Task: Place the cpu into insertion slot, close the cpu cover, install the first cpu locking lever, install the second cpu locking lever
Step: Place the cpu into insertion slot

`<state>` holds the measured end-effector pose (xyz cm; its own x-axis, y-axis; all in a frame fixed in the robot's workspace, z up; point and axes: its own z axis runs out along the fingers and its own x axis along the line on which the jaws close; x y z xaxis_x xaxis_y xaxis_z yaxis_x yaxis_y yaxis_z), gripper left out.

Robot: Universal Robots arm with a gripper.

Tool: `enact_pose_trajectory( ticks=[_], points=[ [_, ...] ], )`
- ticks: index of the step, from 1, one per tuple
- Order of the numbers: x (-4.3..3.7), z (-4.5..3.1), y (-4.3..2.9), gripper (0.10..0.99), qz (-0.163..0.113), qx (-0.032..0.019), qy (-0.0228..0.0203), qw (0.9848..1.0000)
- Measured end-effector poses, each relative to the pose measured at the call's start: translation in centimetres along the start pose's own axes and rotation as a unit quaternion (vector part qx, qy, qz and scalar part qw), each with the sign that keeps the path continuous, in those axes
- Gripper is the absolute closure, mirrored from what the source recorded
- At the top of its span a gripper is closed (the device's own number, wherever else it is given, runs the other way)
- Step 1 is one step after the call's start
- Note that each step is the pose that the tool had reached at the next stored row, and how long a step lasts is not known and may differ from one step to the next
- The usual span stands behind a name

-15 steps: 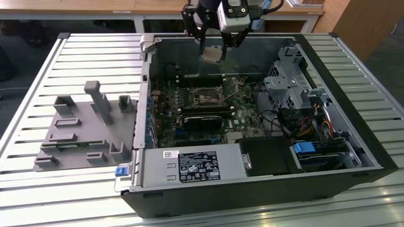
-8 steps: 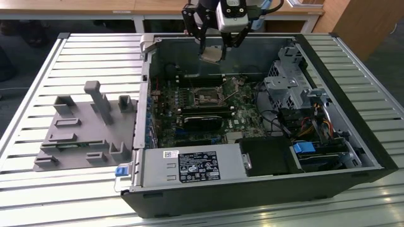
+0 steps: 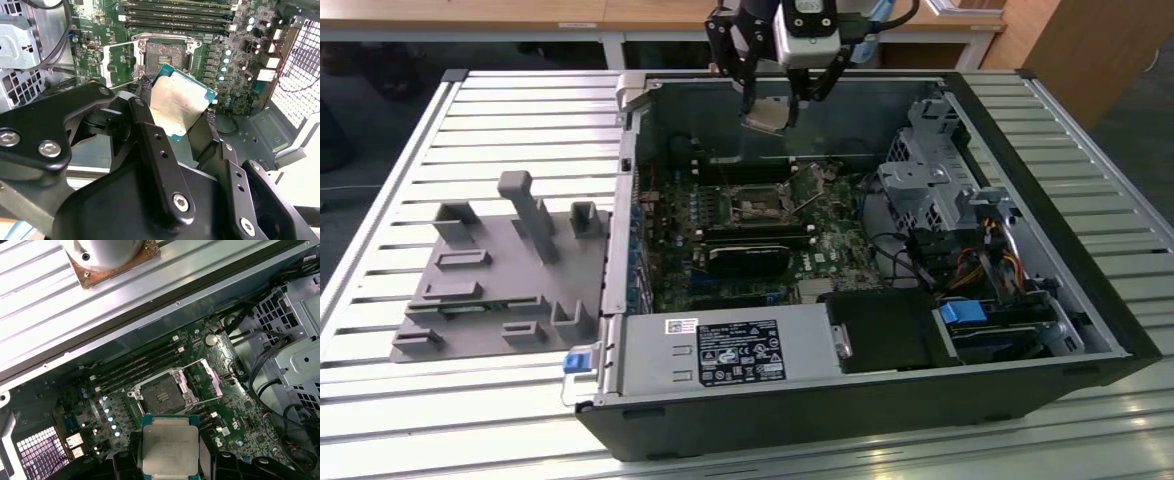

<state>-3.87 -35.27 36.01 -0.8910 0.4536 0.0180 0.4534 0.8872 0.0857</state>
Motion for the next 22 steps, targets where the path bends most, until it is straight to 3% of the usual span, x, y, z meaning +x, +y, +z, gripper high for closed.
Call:
enact_pose_trajectory(
  ticks=[22],
  points=[
    [0.10, 0.14, 0.18, 0.545, 0.040, -0.0007, -0.0034, 0.9992]
  ],
)
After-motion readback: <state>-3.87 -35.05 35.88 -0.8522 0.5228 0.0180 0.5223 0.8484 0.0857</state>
